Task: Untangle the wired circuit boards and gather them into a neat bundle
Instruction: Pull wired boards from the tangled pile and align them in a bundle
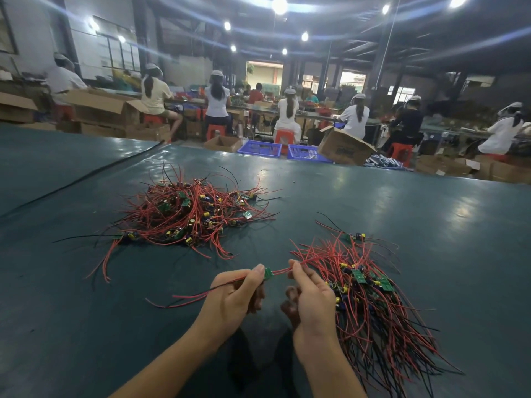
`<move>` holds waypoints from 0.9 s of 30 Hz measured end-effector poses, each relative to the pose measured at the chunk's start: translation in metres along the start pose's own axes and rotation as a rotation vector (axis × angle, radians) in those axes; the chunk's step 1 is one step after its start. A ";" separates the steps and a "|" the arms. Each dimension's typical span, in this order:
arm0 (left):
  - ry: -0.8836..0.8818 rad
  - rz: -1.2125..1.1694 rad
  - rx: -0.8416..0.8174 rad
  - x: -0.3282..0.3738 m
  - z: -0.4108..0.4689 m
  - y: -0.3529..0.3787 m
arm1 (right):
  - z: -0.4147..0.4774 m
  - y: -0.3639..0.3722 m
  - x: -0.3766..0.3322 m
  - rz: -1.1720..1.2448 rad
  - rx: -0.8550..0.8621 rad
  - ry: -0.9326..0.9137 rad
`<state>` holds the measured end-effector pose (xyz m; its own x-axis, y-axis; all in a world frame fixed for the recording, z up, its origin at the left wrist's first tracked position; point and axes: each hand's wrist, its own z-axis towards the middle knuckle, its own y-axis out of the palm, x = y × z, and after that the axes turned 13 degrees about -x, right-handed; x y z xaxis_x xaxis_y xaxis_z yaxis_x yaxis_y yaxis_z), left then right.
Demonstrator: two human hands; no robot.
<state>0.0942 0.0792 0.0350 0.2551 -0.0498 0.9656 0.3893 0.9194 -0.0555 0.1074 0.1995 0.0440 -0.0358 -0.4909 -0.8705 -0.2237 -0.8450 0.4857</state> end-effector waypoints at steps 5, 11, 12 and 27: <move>0.021 0.051 -0.007 0.002 0.003 -0.005 | 0.013 -0.025 -0.023 0.247 0.166 -0.052; -0.017 0.013 -0.024 -0.006 0.004 -0.006 | 0.009 -0.021 -0.017 0.138 0.176 -0.107; -0.028 0.003 0.004 -0.007 0.005 -0.006 | 0.007 -0.016 -0.013 0.075 0.143 -0.092; -0.077 0.005 -0.063 0.002 0.004 -0.010 | 0.006 -0.027 -0.021 0.086 0.148 -0.177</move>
<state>0.0868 0.0713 0.0389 0.1897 -0.0130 0.9818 0.4434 0.8933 -0.0738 0.1084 0.2338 0.0488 -0.2280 -0.5035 -0.8334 -0.3524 -0.7552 0.5527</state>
